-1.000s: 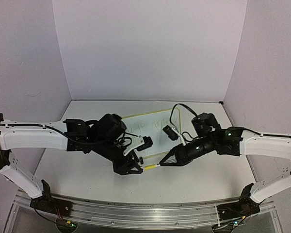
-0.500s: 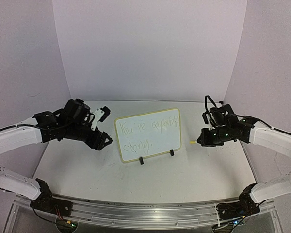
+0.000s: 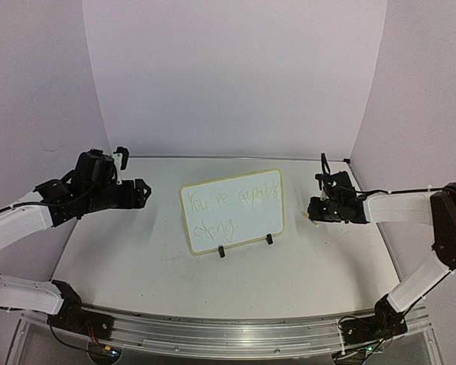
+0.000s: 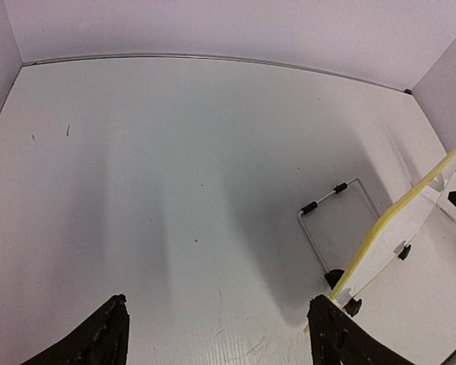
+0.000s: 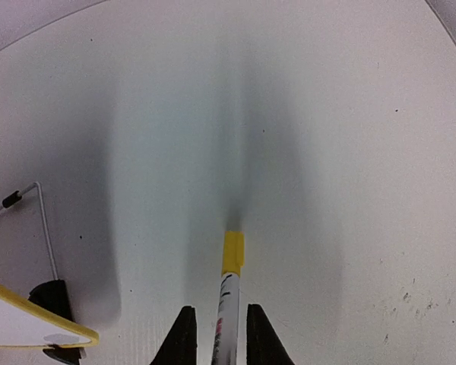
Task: Write a sentence on the whiteboard
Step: Put down the whiteboard marker at the center of the board, then reset both arms
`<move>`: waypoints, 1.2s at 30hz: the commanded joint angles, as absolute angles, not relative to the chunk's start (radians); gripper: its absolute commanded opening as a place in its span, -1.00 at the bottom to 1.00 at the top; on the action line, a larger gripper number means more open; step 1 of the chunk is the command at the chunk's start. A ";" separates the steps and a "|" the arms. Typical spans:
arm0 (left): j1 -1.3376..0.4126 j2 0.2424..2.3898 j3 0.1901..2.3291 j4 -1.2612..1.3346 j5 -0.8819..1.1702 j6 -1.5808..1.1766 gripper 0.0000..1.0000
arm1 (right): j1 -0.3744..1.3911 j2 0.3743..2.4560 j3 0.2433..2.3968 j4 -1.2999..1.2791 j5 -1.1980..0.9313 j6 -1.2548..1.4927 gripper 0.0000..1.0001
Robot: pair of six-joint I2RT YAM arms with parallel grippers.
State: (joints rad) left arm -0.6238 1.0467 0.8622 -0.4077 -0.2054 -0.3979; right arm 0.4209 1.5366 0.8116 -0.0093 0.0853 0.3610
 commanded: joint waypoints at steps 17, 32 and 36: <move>-0.132 1.127 0.673 0.016 -0.146 -0.280 0.81 | 0.171 1.276 0.696 0.064 0.040 0.237 0.97; -0.127 1.060 0.327 0.446 -0.346 -0.157 0.99 | 0.141 0.858 0.272 0.383 0.302 0.138 0.97; -0.127 1.098 0.339 0.437 -0.347 -0.163 0.99 | 0.141 0.829 0.249 0.396 0.308 0.133 0.97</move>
